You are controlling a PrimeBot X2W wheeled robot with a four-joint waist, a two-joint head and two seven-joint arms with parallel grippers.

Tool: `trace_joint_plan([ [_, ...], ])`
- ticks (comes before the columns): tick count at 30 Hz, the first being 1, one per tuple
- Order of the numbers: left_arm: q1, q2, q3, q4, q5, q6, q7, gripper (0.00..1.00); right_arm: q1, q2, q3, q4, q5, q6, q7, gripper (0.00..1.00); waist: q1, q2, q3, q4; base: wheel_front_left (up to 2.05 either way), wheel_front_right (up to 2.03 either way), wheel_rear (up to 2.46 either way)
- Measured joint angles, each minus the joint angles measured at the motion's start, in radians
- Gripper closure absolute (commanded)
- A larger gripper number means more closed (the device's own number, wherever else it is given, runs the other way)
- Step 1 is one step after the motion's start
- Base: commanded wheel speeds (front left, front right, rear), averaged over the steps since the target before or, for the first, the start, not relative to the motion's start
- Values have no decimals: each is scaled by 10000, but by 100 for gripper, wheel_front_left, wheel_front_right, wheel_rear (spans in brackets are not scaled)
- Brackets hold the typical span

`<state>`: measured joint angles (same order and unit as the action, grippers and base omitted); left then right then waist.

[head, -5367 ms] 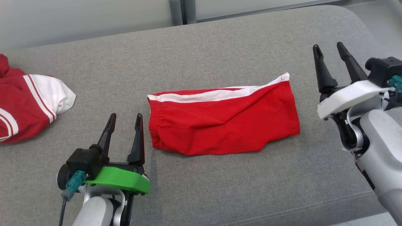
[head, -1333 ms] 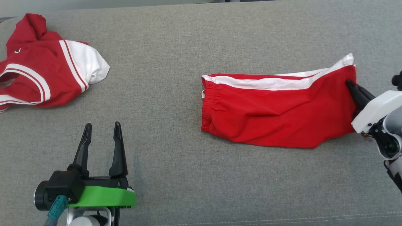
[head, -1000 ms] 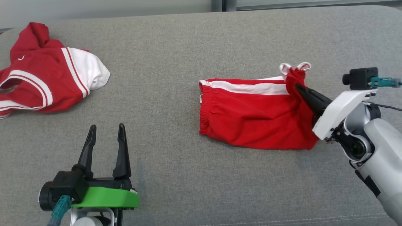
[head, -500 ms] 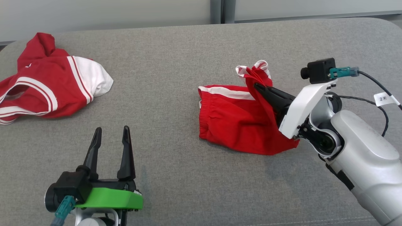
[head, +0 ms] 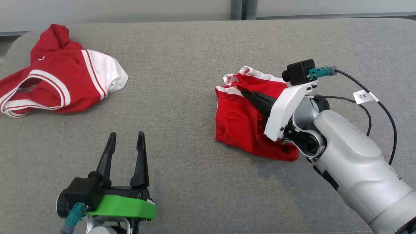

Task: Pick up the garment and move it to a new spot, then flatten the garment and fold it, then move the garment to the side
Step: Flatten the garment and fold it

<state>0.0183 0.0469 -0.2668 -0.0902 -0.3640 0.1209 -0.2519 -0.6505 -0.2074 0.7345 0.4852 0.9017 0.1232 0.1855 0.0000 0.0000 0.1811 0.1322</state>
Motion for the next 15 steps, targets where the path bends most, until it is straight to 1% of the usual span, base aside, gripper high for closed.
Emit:
trace_joint_plan([
  [4, -69, 0, -207, 21, -25, 0, 0, 0, -236, 65, -13, 608, -228, -33, -86, 100, 0, 0, 64, 189, 0, 0, 0],
  [5, -118, 0, -247, 27, -27, 0, 0, 0, -264, 75, -27, 752, -234, -109, -100, 100, 0, 0, 76, 240, 0, 0, 0],
  [9, -243, 0, -249, 46, -113, 0, 0, 0, -453, 163, -61, 1243, -339, -198, -217, 100, 0, 0, 122, 448, 0, 0, 0],
  [12, -244, 0, -247, 84, -132, 0, 0, 0, -610, 238, -59, 1526, -403, -201, -278, 100, 0, 0, 150, 591, 0, 0, 0],
  [15, -243, -4, -119, 98, -132, 0, 0, 0, -702, 462, 56, 1802, -410, -194, -320, 100, 0, 0, 162, 690, 0, 0, 0],
])
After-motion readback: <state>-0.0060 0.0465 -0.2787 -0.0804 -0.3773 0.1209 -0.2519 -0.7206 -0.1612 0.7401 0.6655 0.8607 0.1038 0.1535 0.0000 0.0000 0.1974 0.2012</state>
